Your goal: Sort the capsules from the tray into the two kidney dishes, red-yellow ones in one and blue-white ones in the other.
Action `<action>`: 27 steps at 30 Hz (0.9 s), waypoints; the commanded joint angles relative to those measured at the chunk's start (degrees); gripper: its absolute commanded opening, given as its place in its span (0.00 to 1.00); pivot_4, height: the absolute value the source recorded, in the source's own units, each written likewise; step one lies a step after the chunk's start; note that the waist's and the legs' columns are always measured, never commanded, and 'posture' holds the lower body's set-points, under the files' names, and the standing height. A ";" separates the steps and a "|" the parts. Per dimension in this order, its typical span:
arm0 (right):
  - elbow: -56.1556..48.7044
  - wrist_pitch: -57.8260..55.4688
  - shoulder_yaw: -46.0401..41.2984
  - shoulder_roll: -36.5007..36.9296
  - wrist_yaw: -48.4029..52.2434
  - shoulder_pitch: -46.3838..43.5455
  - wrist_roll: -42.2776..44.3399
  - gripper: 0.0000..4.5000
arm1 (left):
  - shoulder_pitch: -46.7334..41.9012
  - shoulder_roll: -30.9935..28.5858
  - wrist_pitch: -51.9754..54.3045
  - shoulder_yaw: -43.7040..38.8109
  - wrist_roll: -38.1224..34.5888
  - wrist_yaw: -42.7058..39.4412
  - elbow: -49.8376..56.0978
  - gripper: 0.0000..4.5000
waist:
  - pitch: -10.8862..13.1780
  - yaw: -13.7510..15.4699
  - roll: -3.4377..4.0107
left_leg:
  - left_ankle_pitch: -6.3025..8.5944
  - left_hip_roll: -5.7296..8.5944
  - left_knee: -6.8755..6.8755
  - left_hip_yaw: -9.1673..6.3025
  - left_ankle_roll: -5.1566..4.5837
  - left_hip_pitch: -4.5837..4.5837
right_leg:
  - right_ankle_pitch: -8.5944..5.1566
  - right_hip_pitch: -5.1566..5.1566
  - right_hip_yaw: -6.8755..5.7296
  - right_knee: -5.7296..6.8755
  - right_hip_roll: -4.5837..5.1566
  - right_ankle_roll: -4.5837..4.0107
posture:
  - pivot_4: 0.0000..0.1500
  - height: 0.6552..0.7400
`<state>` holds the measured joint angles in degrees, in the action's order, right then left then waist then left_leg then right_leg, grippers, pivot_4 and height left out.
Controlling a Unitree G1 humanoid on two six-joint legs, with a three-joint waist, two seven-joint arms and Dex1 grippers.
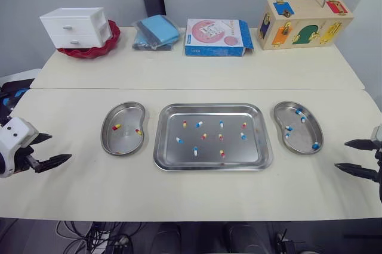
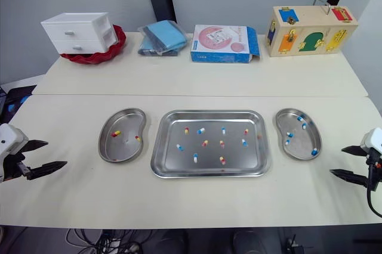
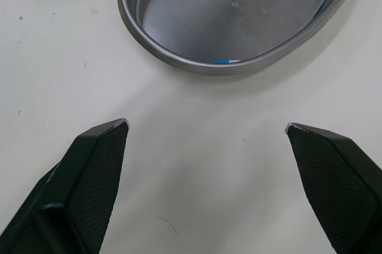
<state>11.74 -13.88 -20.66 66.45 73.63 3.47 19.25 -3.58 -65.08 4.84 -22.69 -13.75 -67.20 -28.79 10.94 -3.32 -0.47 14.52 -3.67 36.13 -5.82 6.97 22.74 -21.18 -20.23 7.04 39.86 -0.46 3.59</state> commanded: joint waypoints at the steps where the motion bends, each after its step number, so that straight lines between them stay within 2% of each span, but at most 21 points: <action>1: 0.48 0.73 -1.41 0.00 -0.08 -0.81 0.20 0.99 | 0.14 -1.69 -0.34 -0.27 0.29 -0.63 -0.12 1.00 | 0.00 0.00 0.00 | 0.00 0.00 0.00 0.00 0.00 0.00 | 0.00 0.00 0.00 0.00 0.00 0.00 | 1.00 1.00; 27: 5.45 3.39 0.55 0.13 1.16 -3.45 -1.21 0.99 | 4.80 -2.76 -2.08 -2.46 0.27 -1.40 -3.23 1.00 | -0.01 -0.13 0.01 | -0.01 0.00 0.08 0.01 0.00 -0.06 | 0.00 0.03 0.01 0.12 -0.01 0.00 | 1.00 1.00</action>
<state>17.10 -11.09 -19.11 66.20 74.36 0.73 17.70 1.00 -66.15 3.32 -22.86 -12.99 -68.29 -31.67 10.93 -3.45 -0.45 14.52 -3.67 36.21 -5.81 6.97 22.68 -21.18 -20.20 7.05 39.98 -0.47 3.59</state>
